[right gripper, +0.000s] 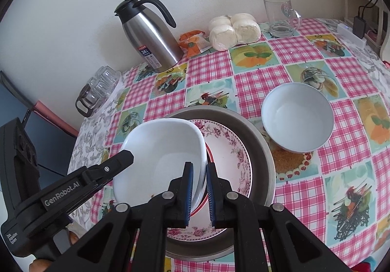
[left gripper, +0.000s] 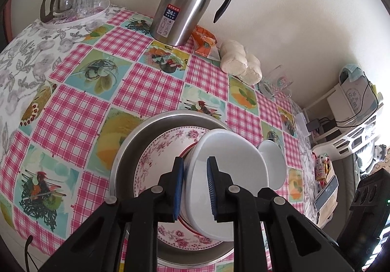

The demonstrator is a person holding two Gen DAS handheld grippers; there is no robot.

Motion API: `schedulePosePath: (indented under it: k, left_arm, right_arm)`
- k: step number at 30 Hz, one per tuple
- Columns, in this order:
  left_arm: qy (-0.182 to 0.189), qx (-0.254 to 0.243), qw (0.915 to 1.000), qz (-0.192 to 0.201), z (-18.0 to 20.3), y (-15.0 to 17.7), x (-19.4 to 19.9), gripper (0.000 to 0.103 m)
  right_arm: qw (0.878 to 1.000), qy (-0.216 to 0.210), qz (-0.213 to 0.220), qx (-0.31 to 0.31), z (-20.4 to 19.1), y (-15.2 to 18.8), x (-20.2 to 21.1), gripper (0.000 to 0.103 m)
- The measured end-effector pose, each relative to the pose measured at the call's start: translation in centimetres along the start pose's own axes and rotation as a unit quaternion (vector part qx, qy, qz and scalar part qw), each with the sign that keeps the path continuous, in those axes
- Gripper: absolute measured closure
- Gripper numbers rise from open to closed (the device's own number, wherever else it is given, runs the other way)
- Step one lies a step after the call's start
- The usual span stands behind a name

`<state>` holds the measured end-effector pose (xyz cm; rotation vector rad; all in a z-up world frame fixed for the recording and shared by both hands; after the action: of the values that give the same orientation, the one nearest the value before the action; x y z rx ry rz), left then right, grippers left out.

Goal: Organize plates and bowls
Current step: 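Lower the white square bowl into the red-rimmed bowl in the basin, then open both grippers to release the square bowl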

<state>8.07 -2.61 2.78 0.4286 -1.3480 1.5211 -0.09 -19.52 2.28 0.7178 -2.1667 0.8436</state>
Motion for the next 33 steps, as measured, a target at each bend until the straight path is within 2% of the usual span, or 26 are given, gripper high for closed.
schedulePosePath:
  k: [16, 20, 25, 27, 29, 32, 33]
  left_arm:
    - [0.003, 0.008, 1.0, -0.004, -0.1, 0.0, -0.2, 0.085]
    - [0.006, 0.016, 0.9999, -0.002, -0.3, 0.0, -0.1, 0.082]
    - [-0.012, 0.02, 0.9997, 0.009, -0.7, -0.2, 0.6, 0.08]
    - [-0.017, 0.023, 0.9995, 0.016, -0.9, -0.2, 1.0, 0.075]
    - [-0.028, 0.025, 0.9991, 0.021, -1.1, -0.3, 1.4, 0.064]
    - [-0.036, 0.029, 0.9987, 0.021, -1.4, -0.3, 1.4, 0.056]
    - [-0.037, 0.032, 0.9986, 0.018, -1.5, -0.3, 1.3, 0.054]
  right_arm:
    - [1.0, -0.005, 0.002, 0.001, -0.1, -0.1, 0.1, 0.091]
    - [1.0, 0.002, -0.001, -0.004, 0.2, -0.2, -0.1, 0.088]
    - [1.0, 0.003, -0.002, -0.006, 0.4, -0.3, 0.0, 0.087]
    - [1.0, 0.009, 0.0, -0.005, 0.4, -0.3, 0.0, 0.084]
    - [1.0, 0.013, 0.005, -0.007, 0.5, -0.4, 0.2, 0.081]
    - [1.0, 0.019, 0.018, -0.01, 0.6, -0.7, 0.6, 0.073]
    - [0.999, 0.022, 0.022, -0.01, 0.7, -0.7, 0.7, 0.066]
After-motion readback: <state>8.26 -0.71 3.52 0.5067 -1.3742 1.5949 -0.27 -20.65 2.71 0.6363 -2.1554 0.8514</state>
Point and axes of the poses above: each gripper's, at about its wrist camera, not at the fingertips, and x roughly against the way its jaws point, z to its right, y to its underside, the point moved 3 cm from there along -x, roughly the way its jaws point, and after that the axes turned 15 degrees about -x, right-handed, at the moved point
